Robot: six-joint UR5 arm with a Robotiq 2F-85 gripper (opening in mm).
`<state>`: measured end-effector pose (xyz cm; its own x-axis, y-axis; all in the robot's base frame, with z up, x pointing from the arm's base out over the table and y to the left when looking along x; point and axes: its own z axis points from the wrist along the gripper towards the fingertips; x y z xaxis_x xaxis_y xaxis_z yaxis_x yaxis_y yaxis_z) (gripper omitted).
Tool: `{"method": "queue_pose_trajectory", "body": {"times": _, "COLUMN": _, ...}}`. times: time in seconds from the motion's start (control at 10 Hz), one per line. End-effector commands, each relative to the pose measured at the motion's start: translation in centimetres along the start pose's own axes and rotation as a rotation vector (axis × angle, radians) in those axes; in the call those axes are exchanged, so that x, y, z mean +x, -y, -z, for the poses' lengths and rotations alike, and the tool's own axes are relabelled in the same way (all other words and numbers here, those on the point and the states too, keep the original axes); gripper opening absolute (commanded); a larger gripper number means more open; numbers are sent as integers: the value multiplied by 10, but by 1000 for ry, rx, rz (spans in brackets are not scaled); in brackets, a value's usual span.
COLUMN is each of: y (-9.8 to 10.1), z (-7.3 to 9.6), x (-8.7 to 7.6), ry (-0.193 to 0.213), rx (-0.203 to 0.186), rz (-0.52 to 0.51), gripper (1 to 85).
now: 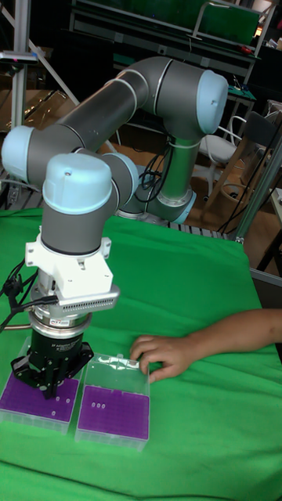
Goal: Insert a small pipette tip into the holder for small pipette tips
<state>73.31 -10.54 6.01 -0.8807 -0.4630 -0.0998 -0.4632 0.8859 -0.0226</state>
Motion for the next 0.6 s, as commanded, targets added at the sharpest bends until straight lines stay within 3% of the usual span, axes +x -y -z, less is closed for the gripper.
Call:
{"method": "queue_pose_trajectory", "body": {"times": 0.0, "y": -8, "z": 21, "x": -3, "ry": -19, "rx": -18, "rz": -23, "gripper": 10}}
{"method": "queue_pose_trajectory", "body": {"times": 0.3, "y": -22, "z": 40, "x": -14, "ry": -41, "rx": -32, "rz": -63, "gripper": 10}}
{"method": "queue_pose_trajectory", "body": {"times": 0.5, "y": -41, "z": 45, "x": -30, "ry": -37, "rx": -52, "rz": -116, "gripper": 10}}
